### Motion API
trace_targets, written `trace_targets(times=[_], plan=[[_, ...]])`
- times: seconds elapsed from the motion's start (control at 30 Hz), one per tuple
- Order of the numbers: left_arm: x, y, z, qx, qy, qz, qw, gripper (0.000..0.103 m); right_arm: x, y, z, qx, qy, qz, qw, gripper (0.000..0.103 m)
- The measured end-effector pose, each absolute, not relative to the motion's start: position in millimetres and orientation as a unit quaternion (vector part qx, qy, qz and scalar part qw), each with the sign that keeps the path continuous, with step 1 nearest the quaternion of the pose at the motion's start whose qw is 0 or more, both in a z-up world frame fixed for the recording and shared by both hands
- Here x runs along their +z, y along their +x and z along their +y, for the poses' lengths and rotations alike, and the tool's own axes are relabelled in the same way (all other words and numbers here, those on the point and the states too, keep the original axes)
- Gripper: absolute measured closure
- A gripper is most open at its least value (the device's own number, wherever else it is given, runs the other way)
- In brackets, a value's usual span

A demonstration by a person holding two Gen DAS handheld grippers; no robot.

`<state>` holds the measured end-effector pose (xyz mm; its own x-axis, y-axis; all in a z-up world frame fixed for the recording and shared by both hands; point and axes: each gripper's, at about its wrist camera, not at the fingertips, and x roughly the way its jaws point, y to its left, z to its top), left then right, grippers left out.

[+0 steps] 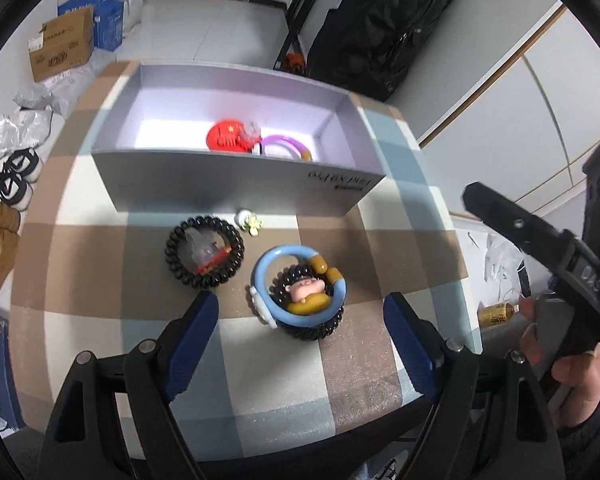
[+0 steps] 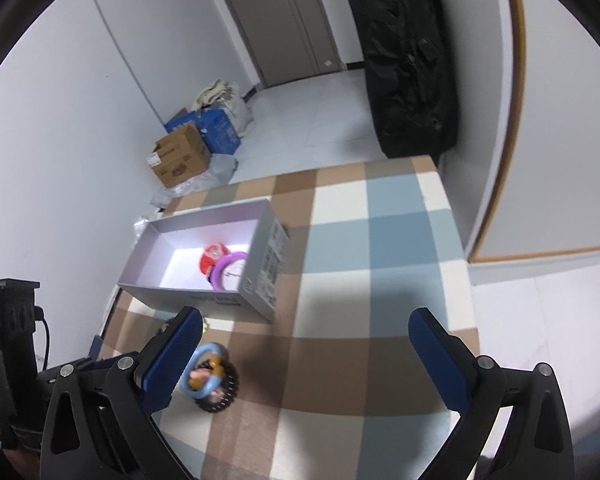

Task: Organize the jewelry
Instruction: 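Withdraw the right gripper from the box back over the table, then grasp the blue bangle with yellow beads with the left gripper and lift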

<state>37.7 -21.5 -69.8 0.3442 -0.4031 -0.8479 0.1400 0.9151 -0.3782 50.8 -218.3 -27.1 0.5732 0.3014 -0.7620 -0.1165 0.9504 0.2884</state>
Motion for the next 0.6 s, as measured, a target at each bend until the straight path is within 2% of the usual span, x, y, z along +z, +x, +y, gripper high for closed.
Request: trace_targets(times=[0.6], plan=[[-93,53,-53,-0.107,-0.060,0.587,0.800,0.022,-28,44,-228,0.122,0.097,0.448,0.880,0.000]])
